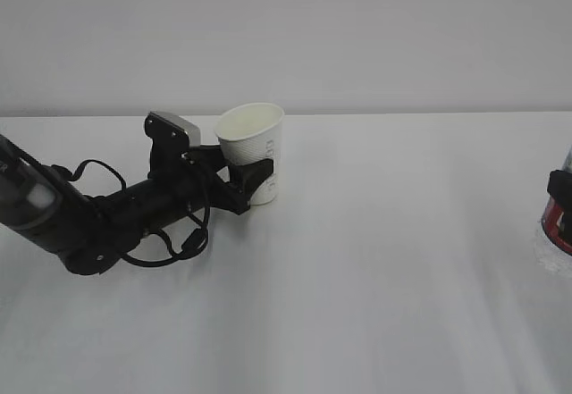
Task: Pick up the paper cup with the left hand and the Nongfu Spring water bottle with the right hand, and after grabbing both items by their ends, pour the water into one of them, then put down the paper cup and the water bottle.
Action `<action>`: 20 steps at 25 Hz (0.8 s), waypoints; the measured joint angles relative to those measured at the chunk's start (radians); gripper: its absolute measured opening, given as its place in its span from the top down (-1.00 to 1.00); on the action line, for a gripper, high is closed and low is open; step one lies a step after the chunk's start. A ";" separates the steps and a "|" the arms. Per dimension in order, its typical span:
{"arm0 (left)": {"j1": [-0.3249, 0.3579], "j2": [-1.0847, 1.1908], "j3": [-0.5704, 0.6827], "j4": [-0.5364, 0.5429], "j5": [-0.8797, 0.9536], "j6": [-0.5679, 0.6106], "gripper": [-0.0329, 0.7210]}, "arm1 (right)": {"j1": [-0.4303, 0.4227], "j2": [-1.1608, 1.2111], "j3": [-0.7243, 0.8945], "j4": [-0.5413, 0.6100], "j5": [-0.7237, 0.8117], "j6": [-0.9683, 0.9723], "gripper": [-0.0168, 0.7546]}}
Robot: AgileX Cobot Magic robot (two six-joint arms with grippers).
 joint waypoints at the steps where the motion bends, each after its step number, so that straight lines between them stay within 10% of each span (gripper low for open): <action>1: 0.000 0.000 0.000 0.005 0.000 0.000 -0.45 | 0.000 0.000 0.000 0.000 0.000 0.000 -0.21; 20: -0.105 -0.038 -0.007 0.183 -0.003 -0.112 -0.44 | 0.000 0.000 0.000 0.000 0.000 0.000 -0.21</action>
